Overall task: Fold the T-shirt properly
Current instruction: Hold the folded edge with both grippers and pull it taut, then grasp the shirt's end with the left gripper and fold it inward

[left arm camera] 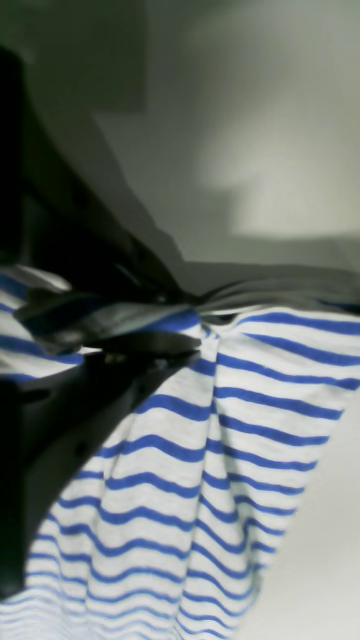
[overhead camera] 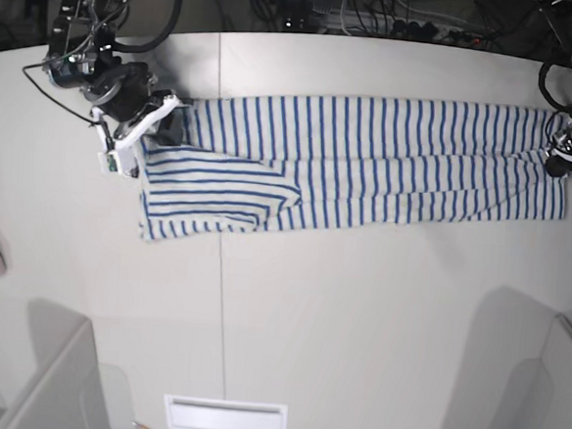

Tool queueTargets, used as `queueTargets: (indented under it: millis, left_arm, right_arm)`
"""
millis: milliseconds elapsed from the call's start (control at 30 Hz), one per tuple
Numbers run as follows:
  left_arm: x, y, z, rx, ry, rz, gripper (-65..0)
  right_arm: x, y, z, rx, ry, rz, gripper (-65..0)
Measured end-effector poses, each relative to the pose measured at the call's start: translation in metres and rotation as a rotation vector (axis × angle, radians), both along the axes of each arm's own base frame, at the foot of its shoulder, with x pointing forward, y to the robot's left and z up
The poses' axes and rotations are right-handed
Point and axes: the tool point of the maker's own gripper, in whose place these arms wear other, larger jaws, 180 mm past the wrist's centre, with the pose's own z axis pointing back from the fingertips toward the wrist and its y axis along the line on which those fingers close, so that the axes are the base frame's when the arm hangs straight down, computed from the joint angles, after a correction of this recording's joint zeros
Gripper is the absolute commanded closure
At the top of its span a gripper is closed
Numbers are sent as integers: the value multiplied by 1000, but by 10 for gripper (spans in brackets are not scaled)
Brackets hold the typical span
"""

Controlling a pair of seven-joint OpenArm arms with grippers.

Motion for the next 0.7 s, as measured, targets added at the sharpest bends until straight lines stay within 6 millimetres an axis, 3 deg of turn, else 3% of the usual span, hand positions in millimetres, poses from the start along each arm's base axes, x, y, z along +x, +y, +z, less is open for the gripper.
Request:
queueTargets:
  millis: [100, 200, 367, 567, 700]
  left_arm:
    - [2, 18, 29, 92, -31, -2, 0]
    - [13, 10, 61, 174, -97, -72, 0]
    - [9, -11, 79, 236, -107, -84, 0]
    - [20, -82, 88, 216, -160, -204, 0]
    - [26, -122, 80, 181, -147, -270, 0]
  right_arm:
    - [-2, 13, 8, 106, -9, -3, 0]
    - [-3, 20, 13, 168, -8, 1, 0]
    - [0, 20, 15, 171, -16, 1, 0]
    - [0, 20, 15, 172, -17, 1, 0]
    - [3, 20, 16, 171, -22, 1, 0]
